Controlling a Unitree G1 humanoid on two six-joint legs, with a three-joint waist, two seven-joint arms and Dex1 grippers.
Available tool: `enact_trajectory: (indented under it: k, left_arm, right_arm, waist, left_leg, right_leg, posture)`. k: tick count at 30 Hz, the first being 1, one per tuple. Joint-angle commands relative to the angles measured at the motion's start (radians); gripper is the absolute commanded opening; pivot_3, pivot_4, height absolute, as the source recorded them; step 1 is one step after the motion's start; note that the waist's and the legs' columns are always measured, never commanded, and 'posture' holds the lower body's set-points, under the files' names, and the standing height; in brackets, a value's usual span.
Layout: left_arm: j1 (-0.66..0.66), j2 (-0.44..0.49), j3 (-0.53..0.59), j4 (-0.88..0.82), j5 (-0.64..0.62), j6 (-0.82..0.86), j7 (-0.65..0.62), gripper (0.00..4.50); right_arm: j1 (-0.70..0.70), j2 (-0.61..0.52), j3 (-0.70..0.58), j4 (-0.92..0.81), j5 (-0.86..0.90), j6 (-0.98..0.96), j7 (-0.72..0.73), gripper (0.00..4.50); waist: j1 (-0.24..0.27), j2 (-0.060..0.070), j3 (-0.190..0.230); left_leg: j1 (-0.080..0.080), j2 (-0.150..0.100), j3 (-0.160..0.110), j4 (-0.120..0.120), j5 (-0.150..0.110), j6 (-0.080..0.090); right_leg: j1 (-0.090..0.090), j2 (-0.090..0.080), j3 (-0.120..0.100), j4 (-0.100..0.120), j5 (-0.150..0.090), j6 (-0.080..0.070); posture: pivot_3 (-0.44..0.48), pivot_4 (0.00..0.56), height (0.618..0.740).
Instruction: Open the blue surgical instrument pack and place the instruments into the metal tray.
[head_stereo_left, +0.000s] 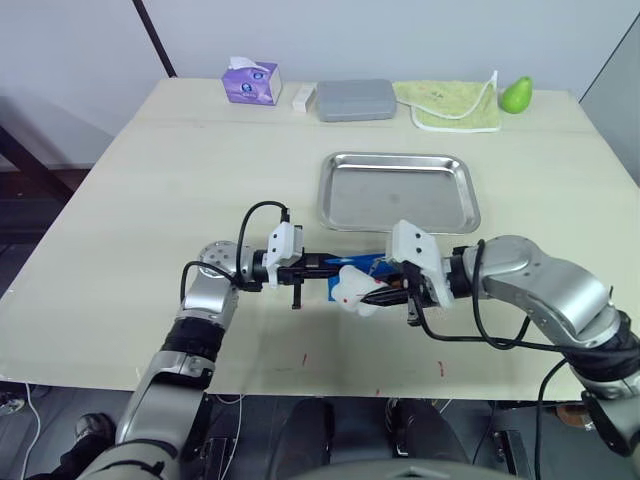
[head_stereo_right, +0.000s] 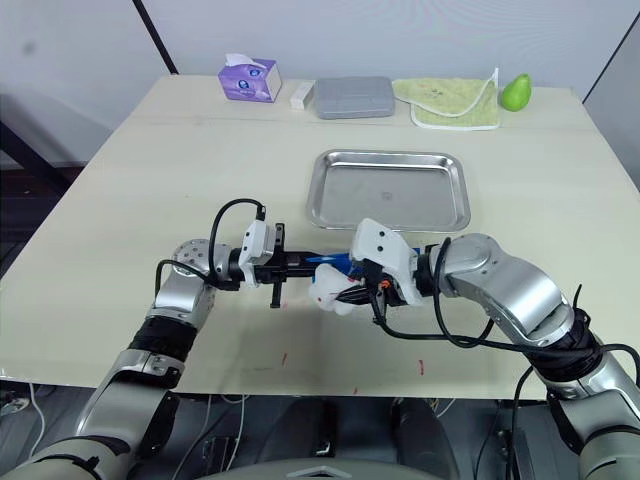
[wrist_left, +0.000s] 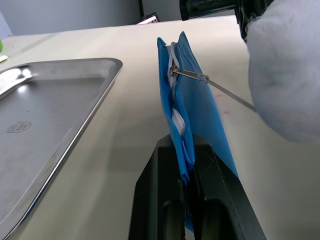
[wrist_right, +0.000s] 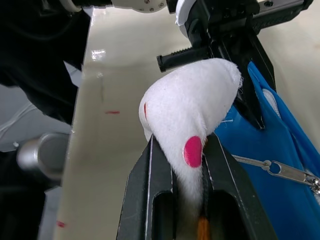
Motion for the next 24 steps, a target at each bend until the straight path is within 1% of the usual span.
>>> enact_trajectory:
  k: [1,3,7,10,14,19,22,24]
  left_arm:
    - [0.003,0.002,-0.028,0.029,0.048,-0.005,0.000,0.00]
    - [0.003,0.002,-0.030,0.031,0.051,-0.007,-0.001,0.00]
    - [0.010,0.003,-0.032,0.022,0.049,-0.013,-0.009,0.00]
    - [0.015,0.006,-0.035,0.018,0.053,-0.024,-0.013,0.00]
    - [0.024,0.003,-0.032,0.004,0.039,-0.021,-0.019,0.00]
    - [0.035,0.002,-0.026,-0.024,0.028,-0.030,-0.023,0.00]
    - [0.042,0.008,-0.026,-0.040,0.027,-0.031,-0.025,0.00]
    - [0.048,0.013,-0.026,-0.060,0.024,-0.025,-0.025,0.00]
  right_arm:
    - [0.001,-0.003,0.037,0.012,-0.015,-0.044,0.058,1.27]
    - [0.008,0.008,0.026,0.009,0.003,-0.054,0.079,2.20]
    - [0.009,0.030,-0.038,-0.007,0.071,-0.034,0.098,4.43]
    - [0.010,0.031,-0.055,-0.015,0.091,-0.030,0.102,4.48]
    - [0.031,0.045,-0.116,-0.032,0.140,-0.044,0.098,4.48]
    - [0.105,0.037,-0.361,-0.058,0.259,-0.097,0.077,4.48]
    - [0.208,0.004,-0.496,-0.082,0.307,-0.129,0.079,4.48]
    - [0.325,-0.066,-0.580,-0.107,0.289,-0.160,0.121,4.48]
  waist:
    - [-0.001,0.000,0.000]
    - [-0.002,0.000,0.000]
    - [-0.003,0.000,0.000]
    - [-0.003,0.000,0.000]
    - [-0.003,0.000,0.000]
    - [0.000,0.000,0.000]
    - [0.004,0.000,0.000]
    - [0.008,0.000,0.000]
  left_leg:
    - [0.000,0.000,0.000,0.000,0.000,0.000]
    - [0.000,0.000,0.000,0.000,0.000,0.000]
    - [0.000,0.000,0.000,0.000,0.000,0.000]
    - [0.000,0.000,0.000,0.000,0.000,0.000]
    - [0.000,0.000,-0.001,0.000,0.000,0.000]
    - [0.000,0.000,-0.001,0.000,0.000,0.000]
    - [0.000,0.000,-0.001,0.000,0.000,0.000]
    - [0.000,0.000,-0.001,0.000,0.000,0.000]
  right_leg:
    - [0.000,0.000,0.000,0.000,0.000,0.000]
    - [0.000,0.000,0.000,0.000,0.000,0.000]
    - [0.000,0.000,0.000,0.000,0.000,0.000]
    - [0.000,0.000,0.000,0.000,0.000,0.000]
    - [0.000,0.000,0.000,0.000,0.000,0.000]
    - [0.001,-0.001,-0.001,0.000,0.000,0.000]
    - [0.002,-0.001,-0.001,-0.001,0.000,0.000]
    - [0.002,0.000,-0.001,-0.001,0.000,0.000]
  posture:
    - [0.000,0.150,0.736]
    - [0.000,0.150,0.736]
    - [0.000,0.150,0.736]
    - [0.000,0.150,0.736]
    - [0.000,0.150,0.736]
    - [0.000,0.150,0.736]
    - [0.000,0.150,0.736]
    - [0.000,0.150,0.736]
